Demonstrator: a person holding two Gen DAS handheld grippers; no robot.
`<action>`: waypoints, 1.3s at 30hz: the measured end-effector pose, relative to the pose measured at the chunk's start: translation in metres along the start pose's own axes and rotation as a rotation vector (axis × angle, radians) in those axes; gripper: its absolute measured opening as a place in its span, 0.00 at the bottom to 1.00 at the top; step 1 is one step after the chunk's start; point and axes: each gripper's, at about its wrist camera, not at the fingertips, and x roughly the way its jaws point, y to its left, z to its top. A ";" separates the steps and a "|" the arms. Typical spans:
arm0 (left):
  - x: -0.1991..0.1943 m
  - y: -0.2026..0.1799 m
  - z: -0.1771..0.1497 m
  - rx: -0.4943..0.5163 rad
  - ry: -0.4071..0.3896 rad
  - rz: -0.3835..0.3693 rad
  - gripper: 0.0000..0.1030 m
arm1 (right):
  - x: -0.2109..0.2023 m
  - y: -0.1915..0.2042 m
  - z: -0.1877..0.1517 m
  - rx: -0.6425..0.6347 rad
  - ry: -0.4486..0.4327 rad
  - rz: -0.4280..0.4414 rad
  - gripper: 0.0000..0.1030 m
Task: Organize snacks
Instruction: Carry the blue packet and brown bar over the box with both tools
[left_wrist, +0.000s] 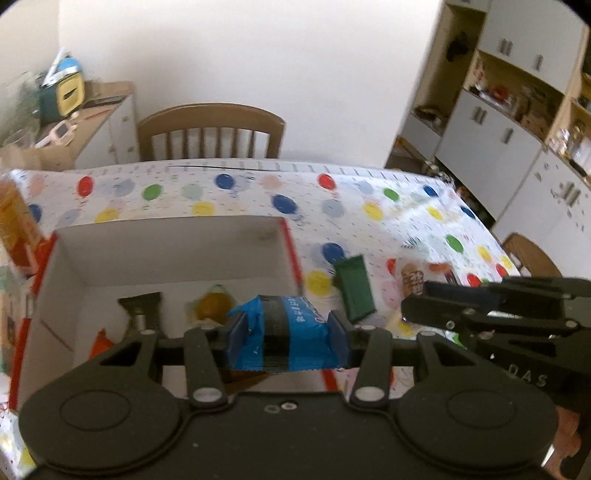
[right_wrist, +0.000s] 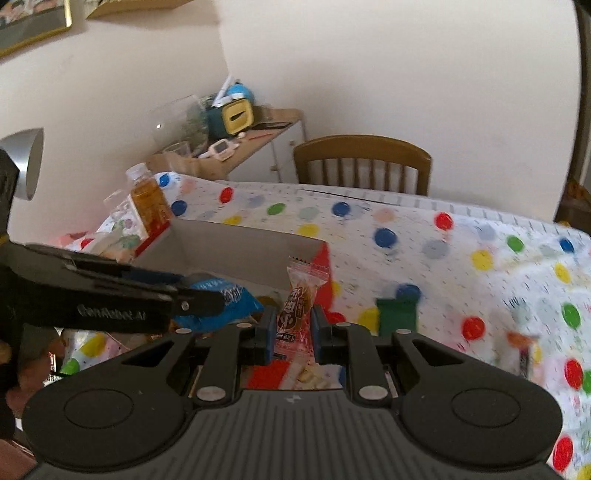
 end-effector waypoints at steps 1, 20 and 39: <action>-0.002 0.005 0.002 -0.011 -0.009 0.004 0.43 | 0.004 0.005 0.003 -0.010 0.003 0.006 0.18; 0.019 0.114 0.013 -0.122 -0.024 0.193 0.43 | 0.111 0.058 0.008 -0.160 0.186 -0.032 0.18; 0.064 0.136 0.001 -0.097 0.073 0.240 0.43 | 0.158 0.065 0.006 -0.190 0.268 -0.048 0.18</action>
